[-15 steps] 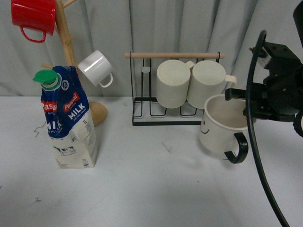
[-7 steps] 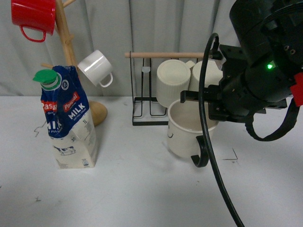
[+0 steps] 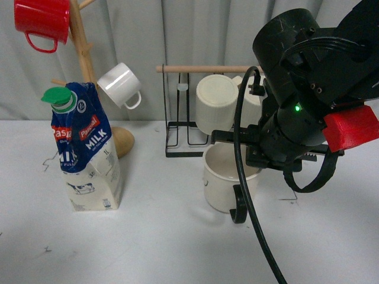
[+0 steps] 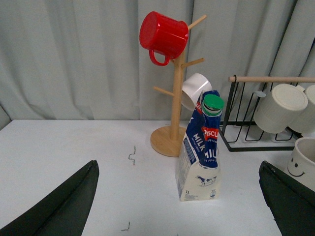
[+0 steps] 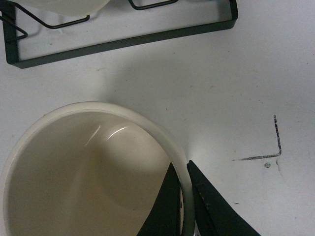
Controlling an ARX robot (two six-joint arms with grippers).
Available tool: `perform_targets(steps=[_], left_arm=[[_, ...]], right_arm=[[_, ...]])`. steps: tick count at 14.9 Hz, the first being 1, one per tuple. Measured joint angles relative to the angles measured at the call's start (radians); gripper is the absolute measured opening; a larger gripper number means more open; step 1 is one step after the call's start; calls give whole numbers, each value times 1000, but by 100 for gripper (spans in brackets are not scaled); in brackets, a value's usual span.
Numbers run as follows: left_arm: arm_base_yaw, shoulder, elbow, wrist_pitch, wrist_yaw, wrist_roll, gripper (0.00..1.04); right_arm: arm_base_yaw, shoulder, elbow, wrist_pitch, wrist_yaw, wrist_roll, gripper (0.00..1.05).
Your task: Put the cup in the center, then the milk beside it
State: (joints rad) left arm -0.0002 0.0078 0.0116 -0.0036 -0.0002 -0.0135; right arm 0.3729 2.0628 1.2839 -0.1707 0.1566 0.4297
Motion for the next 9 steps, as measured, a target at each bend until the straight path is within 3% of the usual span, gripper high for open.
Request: perform_targets(steps=[8, 9], left_arm=[[0, 0, 0, 0, 0, 0, 98], [0, 0, 0, 0, 0, 0, 98]], right_arm=[[-1, 13, -21, 15, -24, 12, 3], [-1, 13, -21, 21, -35, 14, 16]])
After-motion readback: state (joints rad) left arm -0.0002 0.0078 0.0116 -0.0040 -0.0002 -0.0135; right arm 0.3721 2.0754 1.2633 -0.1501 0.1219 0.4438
